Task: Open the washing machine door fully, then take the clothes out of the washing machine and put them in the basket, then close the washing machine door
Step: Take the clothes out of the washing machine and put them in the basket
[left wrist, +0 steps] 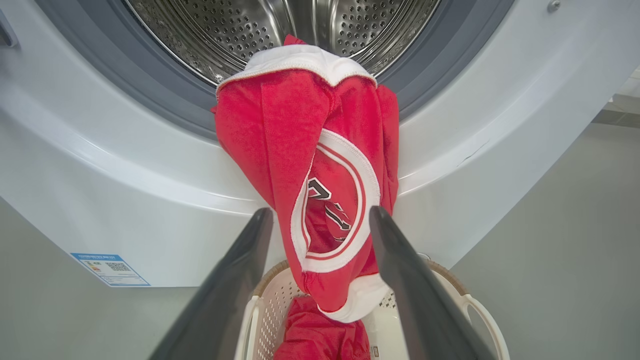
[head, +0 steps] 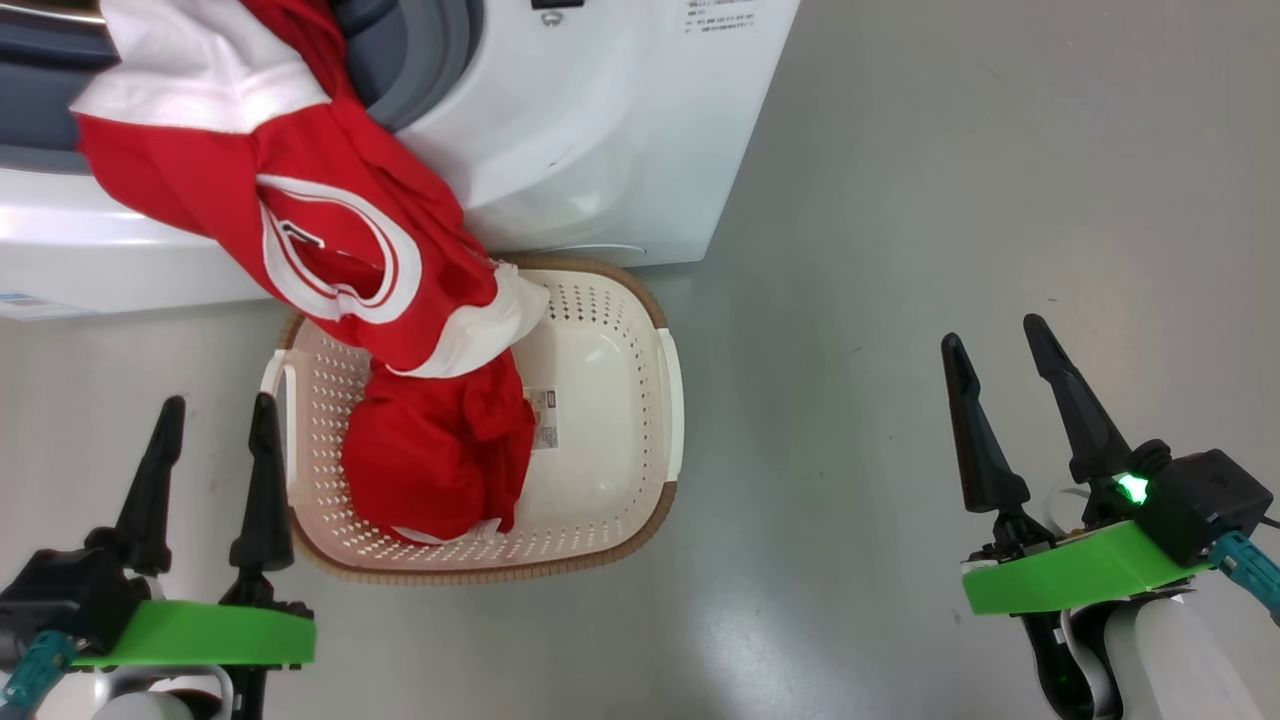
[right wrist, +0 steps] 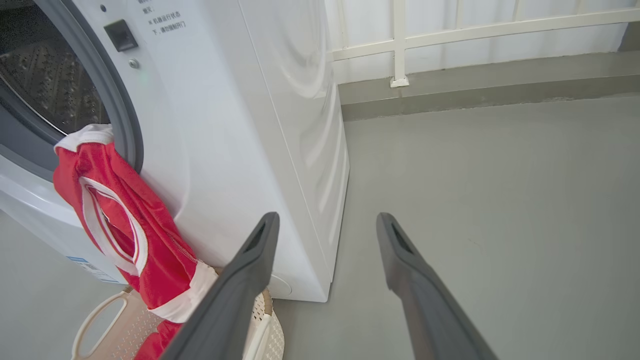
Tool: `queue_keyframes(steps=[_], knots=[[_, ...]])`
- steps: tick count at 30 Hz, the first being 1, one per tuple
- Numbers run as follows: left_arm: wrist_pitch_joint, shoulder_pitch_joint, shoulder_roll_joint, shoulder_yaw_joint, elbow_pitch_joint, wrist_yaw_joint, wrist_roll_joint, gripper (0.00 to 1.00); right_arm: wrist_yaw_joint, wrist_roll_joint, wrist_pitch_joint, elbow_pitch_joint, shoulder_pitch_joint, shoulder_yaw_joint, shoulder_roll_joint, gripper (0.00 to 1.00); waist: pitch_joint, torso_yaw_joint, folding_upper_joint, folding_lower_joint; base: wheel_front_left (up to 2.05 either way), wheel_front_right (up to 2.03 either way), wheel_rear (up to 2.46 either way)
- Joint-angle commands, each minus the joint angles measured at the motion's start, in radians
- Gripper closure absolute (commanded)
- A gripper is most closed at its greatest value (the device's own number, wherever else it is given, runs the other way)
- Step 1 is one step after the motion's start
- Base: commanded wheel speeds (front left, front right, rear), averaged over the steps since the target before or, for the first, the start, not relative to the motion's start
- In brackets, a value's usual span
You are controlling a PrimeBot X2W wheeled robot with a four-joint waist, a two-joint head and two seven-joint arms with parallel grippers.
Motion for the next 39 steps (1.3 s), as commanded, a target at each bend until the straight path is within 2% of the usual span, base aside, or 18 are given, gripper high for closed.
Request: queue_keyframes(steps=[1, 6, 13, 16, 21, 29, 39], knots=[[-0.004, 0.015, 0.011, 0.036, -0.032, -0.006, 0.01, 0.0, 0.005, -0.009, -0.006, -0.019, 0.016, 0.02, -0.001, 0.0, -0.001, 0.0, -0.0001, 0.0, 0.0, 0.0, 0.0], [-0.004, -0.022, 0.011, 0.041, -0.047, -0.006, -0.007, 0.0, 0.005, -0.008, -0.006, -0.019, 0.013, 0.017, -0.001, 0.0, 0.002, 0.004, -0.0001, 0.0, 0.0, 0.0, 0.0], [-0.004, -0.13, 0.06, 0.028, -0.038, -0.006, -0.017, 0.0, 0.005, -0.008, -0.006, -0.018, 0.008, 0.017, -0.001, 0.0, 0.01, 0.01, -0.0001, 0.0, 0.0, 0.0, 0.0], [-0.004, -0.202, 0.091, 0.011, 0.006, -0.006, -0.019, 0.0, 0.005, -0.007, -0.006, -0.018, 0.002, 0.02, -0.001, 0.0, 0.015, 0.009, -0.0001, 0.0, 0.0, 0.0, 0.0], [-0.004, -0.351, 0.145, -0.049, 0.131, -0.006, -0.033, 0.0, 0.005, -0.008, -0.006, -0.017, -0.006, 0.022, -0.001, 0.0, 0.024, 0.008, -0.0001, 0.0, 0.0, 0.0, 0.0], [0.01, -0.63, 0.231, -0.21, 0.432, -0.006, -0.11, 0.0, 0.005, -0.003, -0.006, -0.015, -0.017, 0.031, -0.001, 0.0, 0.036, 0.002, -0.0001, 0.0, 0.0, 0.0, 0.0], [0.056, -0.833, 0.259, -0.37, 0.641, -0.006, -0.276, 0.0, 0.005, 0.004, -0.006, -0.017, -0.029, 0.038, -0.001, 0.0, 0.055, -0.005, -0.0001, 0.0, 0.0, 0.0, 0.0]])
